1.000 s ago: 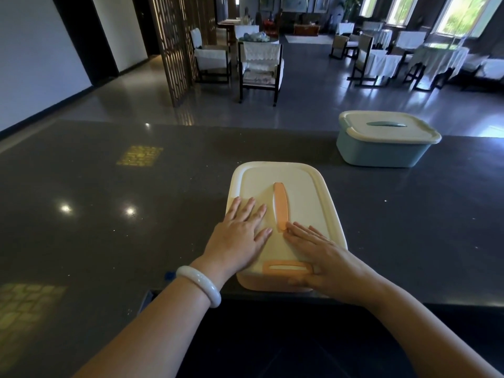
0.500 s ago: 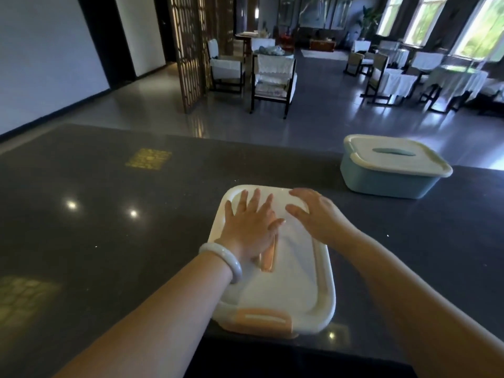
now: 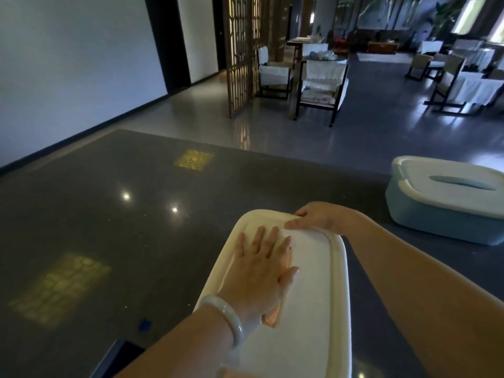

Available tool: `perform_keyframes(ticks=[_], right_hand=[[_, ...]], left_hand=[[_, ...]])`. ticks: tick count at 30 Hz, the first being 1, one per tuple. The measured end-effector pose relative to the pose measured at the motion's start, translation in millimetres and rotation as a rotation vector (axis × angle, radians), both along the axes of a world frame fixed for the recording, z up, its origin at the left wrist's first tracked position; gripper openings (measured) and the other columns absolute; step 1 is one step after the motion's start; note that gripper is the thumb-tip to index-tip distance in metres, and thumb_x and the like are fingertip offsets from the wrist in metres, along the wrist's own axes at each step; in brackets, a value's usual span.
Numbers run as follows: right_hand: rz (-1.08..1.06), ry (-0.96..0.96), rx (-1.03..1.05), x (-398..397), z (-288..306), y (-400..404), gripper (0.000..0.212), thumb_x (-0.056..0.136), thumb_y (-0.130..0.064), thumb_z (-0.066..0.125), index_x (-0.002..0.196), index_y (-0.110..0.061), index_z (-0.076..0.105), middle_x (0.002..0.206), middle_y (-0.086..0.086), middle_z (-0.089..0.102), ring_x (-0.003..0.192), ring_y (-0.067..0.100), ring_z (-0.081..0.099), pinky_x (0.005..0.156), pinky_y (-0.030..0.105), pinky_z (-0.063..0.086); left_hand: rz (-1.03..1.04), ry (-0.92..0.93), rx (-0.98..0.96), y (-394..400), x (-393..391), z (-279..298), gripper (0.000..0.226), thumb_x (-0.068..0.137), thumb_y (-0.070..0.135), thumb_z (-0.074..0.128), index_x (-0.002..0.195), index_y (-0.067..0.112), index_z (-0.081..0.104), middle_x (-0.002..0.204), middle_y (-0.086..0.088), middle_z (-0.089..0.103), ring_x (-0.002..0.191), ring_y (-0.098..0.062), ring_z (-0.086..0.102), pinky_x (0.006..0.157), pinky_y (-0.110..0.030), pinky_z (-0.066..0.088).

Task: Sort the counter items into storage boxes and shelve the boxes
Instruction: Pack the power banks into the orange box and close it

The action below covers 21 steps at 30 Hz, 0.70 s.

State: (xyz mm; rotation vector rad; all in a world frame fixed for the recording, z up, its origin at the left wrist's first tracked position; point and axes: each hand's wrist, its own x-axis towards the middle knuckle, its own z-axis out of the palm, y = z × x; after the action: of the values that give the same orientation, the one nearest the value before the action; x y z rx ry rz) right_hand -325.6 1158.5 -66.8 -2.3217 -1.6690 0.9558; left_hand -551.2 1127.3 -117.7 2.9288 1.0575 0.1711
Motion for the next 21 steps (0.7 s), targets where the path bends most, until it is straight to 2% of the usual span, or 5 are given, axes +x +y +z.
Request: perform_keyframes(ticks=[6, 11, 17, 21], right_hand=[[-0.070, 0.133, 0.217, -2.6, -11.9, -5.1, 0.021, 0.077, -0.050, 0.072, 0.094, -0.043, 0.064, 0.091, -0.021, 0.065, 0.086, 0.000, 0.059, 0.063, 0.015, 0.036], [-0.071, 0.175, 0.322, -6.2, -17.7, -15.5, 0.022, 0.078, -0.048, 0.072, 0.097, -0.044, 0.062, 0.095, -0.019, 0.064, 0.090, 0.003, 0.059, 0.072, 0.018, 0.042], [-0.135, 0.282, 0.428, -10.5, -16.5, -24.7, 0.008, 0.081, -0.046, 0.069, 0.086, -0.041, 0.072, 0.084, -0.017, 0.069, 0.083, 0.004, 0.065, 0.070, 0.016, 0.046], [-0.172, 0.262, 0.465, -11.7, -17.3, -24.5, 0.012, 0.088, -0.042, 0.062, 0.085, -0.038, 0.073, 0.083, -0.014, 0.069, 0.081, 0.006, 0.064, 0.069, 0.018, 0.047]], left_hand=[[0.006, 0.013, -0.100, -0.4, -0.1, 5.7, 0.065, 0.093, 0.065, 0.003, 0.152, 0.038, -0.007, 0.160, 0.009, -0.017, 0.145, -0.019, -0.022, 0.115, -0.052, -0.013], [0.010, 0.044, -0.110, -2.2, -0.2, 11.1, 0.064, 0.095, 0.063, 0.006, 0.152, 0.038, -0.007, 0.160, 0.008, -0.019, 0.145, -0.019, -0.023, 0.115, -0.051, -0.014], [0.017, 0.039, -0.116, -1.6, 0.1, 8.6, 0.064, 0.094, 0.064, 0.006, 0.152, 0.039, -0.007, 0.160, 0.008, -0.018, 0.145, -0.018, -0.022, 0.115, -0.051, -0.014], [0.017, 0.030, -0.119, -1.4, -0.7, 8.5, 0.063, 0.095, 0.063, 0.007, 0.152, 0.039, -0.006, 0.160, 0.009, -0.016, 0.146, -0.018, -0.021, 0.115, -0.050, -0.014]])
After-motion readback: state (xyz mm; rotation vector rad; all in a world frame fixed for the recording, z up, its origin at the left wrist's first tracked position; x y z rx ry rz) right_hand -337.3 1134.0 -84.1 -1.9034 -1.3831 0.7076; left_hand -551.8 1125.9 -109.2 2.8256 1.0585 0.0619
